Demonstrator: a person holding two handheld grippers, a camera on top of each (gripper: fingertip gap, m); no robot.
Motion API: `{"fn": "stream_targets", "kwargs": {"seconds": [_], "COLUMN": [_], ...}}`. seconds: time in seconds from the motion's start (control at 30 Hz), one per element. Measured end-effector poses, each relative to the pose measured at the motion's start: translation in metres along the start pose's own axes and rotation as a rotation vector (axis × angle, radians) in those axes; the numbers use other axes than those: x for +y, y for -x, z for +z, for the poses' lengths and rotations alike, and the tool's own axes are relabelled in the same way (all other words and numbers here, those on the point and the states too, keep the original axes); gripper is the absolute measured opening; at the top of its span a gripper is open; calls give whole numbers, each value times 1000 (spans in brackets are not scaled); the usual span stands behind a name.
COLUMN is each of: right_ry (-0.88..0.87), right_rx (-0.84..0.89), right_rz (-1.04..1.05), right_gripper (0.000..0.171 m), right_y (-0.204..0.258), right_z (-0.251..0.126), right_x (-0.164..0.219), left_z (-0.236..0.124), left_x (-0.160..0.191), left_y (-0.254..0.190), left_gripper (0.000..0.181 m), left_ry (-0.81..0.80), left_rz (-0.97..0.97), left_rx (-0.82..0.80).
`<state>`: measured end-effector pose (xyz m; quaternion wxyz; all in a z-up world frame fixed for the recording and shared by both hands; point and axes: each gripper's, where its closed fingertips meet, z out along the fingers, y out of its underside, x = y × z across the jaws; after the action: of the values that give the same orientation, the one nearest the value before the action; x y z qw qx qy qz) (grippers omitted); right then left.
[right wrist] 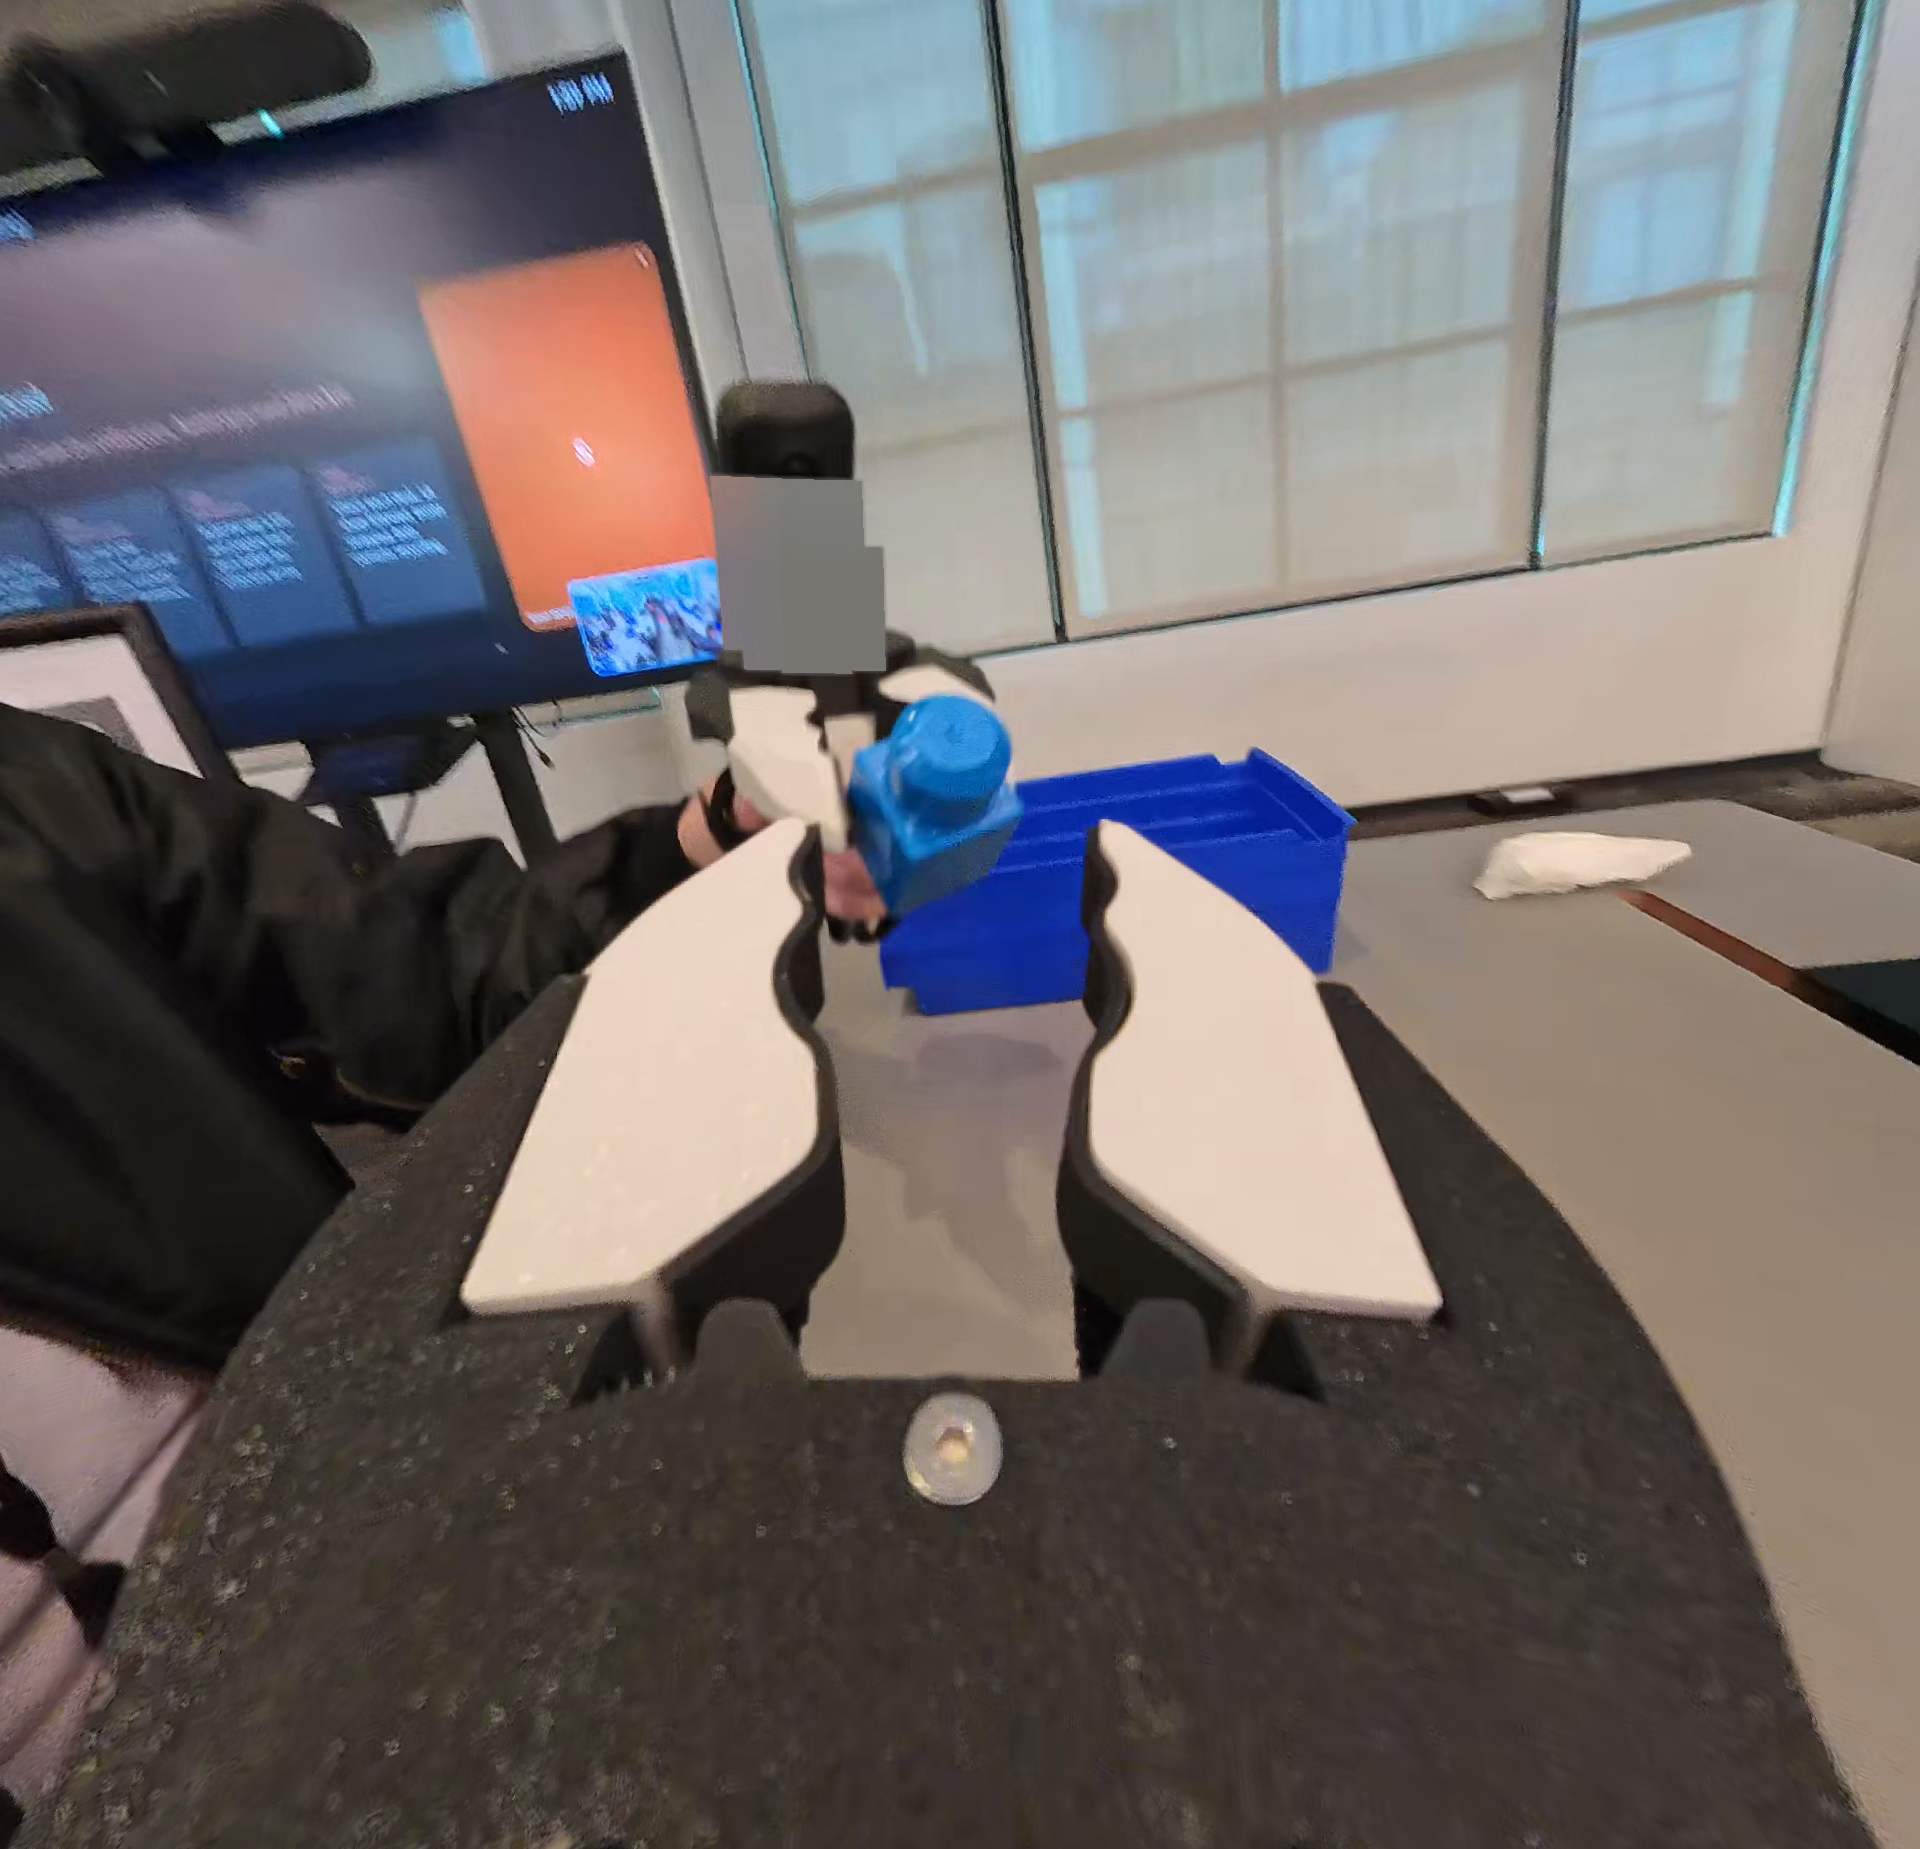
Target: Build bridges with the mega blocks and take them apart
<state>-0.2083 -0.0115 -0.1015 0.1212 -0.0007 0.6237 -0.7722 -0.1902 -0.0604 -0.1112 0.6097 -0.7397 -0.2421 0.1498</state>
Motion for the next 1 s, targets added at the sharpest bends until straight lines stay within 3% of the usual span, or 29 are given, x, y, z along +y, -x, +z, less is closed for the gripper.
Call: {"fn": "stream_targets", "kwargs": {"seconds": [0.27, 0.37, 0.47, 0.53, 0.63, 0.73, 0.83, 0.9, 1.0], "right_ry": [-26, 12, 44, 80, 207, 476, 591, 610, 626], "right_rx": [-53, -123, -116, -55, 78, 275, 337, 356, 378], "right_rz": [-3, 16, -3, -35, -28, -97, -106, -95, -89], "right_gripper": [51, 28, 27, 28, 28, 28, 27, 28, 28], "right_y": [8, 16, 14, 3, -29, -76, -99, -107, -115], "right_z": [2, 11, 15, 17, 15, 4, 3, 7, 13], "right_x": [11, 19, 25, 32, 56, 105, 138, 148, 156], "left_z": [28, 33, 27, 15, -36, -118, -208, -250, -279], "left_x": [9, 17, 22, 34, 48, 56, 74, 93, 131], "left_y": [-29, -30, -26, -18, -3, 25, 67, 84, 101], "left_gripper": [37, 37, 37, 54, 56, 53, 56, 56, 56], "left_ry": [-50, -32, -40, 18, 39, 81, 224, 316, 454], "left_rz": [-72, -76, -89, -116, -89, -35, 46, 21, -98], "left_rx": [164, 176, 170, 127, -2, -240, -528, -578, -544]}}
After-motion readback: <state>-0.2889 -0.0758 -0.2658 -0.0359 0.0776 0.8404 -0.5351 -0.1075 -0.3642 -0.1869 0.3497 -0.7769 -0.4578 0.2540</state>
